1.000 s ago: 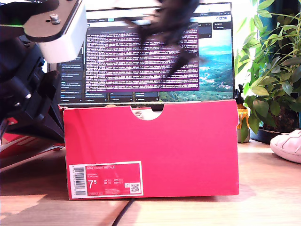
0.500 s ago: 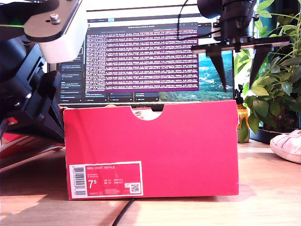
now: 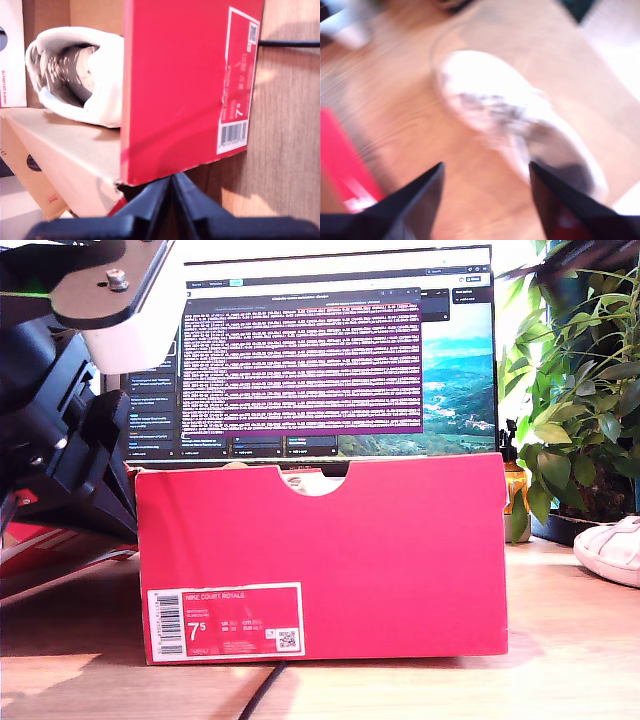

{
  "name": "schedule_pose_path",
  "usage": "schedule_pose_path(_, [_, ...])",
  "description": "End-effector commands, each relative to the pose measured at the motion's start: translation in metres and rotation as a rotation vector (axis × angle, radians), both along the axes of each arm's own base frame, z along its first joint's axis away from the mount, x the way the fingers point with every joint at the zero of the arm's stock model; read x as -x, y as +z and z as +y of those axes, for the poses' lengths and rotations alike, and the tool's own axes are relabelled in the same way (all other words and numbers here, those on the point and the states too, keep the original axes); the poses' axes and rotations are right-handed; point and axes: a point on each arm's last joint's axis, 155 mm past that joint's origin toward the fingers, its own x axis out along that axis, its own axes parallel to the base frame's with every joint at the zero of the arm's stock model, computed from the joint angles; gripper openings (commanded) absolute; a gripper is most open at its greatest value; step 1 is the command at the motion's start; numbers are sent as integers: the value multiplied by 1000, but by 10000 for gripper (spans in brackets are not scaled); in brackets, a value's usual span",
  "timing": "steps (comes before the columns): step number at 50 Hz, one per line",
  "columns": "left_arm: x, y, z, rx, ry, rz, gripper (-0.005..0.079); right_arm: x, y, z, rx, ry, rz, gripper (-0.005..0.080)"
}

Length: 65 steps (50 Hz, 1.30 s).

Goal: Pack the white shoes by picking the first shoe and placing it inside the red shoebox, left side, then picking and rotating the second shoe and placing it in the shoebox

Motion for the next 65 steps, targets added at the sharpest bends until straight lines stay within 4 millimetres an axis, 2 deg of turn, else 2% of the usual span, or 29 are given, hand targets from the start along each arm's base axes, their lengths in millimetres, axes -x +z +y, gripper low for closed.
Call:
schedule_pose_path(1, [-2,4,-4,24,0,-7,-16,15,-30,-5,11,-44,87,632])
schedule_pose_path(15, [-2,4,-5,24,0,-7,-16,81,-79,-33,-6,-289,182,651])
schedule_pose_path(25, [-2,4,-5,24,0,-7,-16,108,-96,-47,-13,-484,178,650])
schedule_pose_path(31, [-2,4,-5,24,0,-7,-16,113,-103,-48,-21,-563,170,650])
schedule_pose_path(45, [-2,4,-5,24,0,-6,-16,98,-120,-48,-68,-617,93,648])
schedule_pose_path(54, [-2,4,-5,24,0,-6,-16,103,-137,-52,-82,-702,78,646])
schedule_pose_path(58, [-2,4,-5,25,-1,-6,-16,107,-146,-54,-85,-738,75,632])
schedule_pose_path(65, [0,3,-7,30,-13,3,-16,109,-166,-54,-112,-788,53,559])
